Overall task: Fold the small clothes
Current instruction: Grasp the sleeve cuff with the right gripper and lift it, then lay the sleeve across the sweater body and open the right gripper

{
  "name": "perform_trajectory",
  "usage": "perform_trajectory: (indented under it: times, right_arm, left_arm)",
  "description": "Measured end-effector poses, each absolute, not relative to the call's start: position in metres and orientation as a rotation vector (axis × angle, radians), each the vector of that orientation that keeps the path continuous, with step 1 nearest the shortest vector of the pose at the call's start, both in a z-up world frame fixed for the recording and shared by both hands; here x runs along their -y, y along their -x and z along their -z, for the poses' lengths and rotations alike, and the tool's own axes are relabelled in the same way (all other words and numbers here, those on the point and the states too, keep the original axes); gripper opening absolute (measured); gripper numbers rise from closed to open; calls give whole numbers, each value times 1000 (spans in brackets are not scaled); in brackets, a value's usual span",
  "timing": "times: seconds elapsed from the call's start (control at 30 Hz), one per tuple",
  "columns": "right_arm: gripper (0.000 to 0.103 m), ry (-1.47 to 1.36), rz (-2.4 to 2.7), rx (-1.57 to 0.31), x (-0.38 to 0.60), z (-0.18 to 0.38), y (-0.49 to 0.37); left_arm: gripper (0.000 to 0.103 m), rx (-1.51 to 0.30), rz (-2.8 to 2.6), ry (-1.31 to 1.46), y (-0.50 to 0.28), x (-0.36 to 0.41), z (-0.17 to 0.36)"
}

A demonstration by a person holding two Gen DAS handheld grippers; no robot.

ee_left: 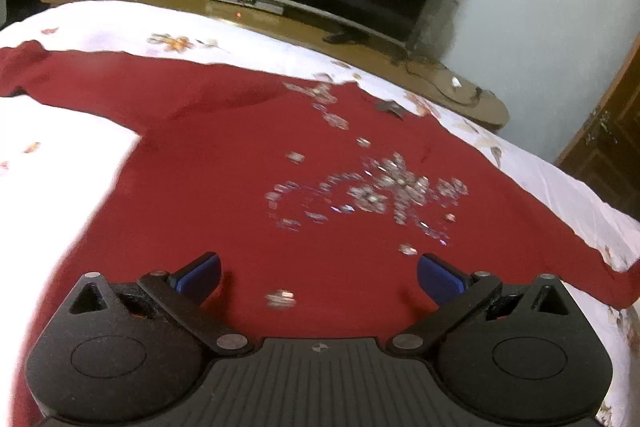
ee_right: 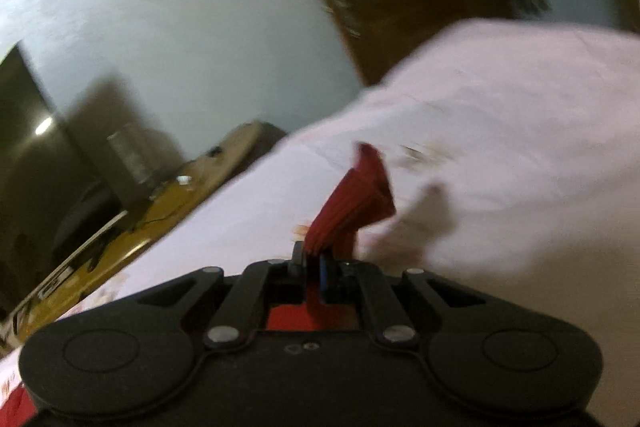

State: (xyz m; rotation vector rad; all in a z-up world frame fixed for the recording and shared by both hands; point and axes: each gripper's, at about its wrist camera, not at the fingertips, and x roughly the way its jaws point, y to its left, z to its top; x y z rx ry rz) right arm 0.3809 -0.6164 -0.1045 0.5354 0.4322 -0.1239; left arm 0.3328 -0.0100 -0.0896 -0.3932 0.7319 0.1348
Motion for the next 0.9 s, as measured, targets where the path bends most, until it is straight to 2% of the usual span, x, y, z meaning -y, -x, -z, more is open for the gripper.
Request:
perform_trajectory:
  times: [0.37, 0.67, 0.9]
  right_arm:
    - [6, -344, -147, -419, 422, 39, -407]
    - [6, -196, -338, -558, 256, 67, -418]
    - [7, -124, -381, -632, 189, 91, -412]
  left_arm:
    - [103, -638, -125, 319, -289, -61, 68]
    - [103, -634, -150, 411, -261, -132, 81]
    - [103, -645, -182, 487, -257, -170, 98]
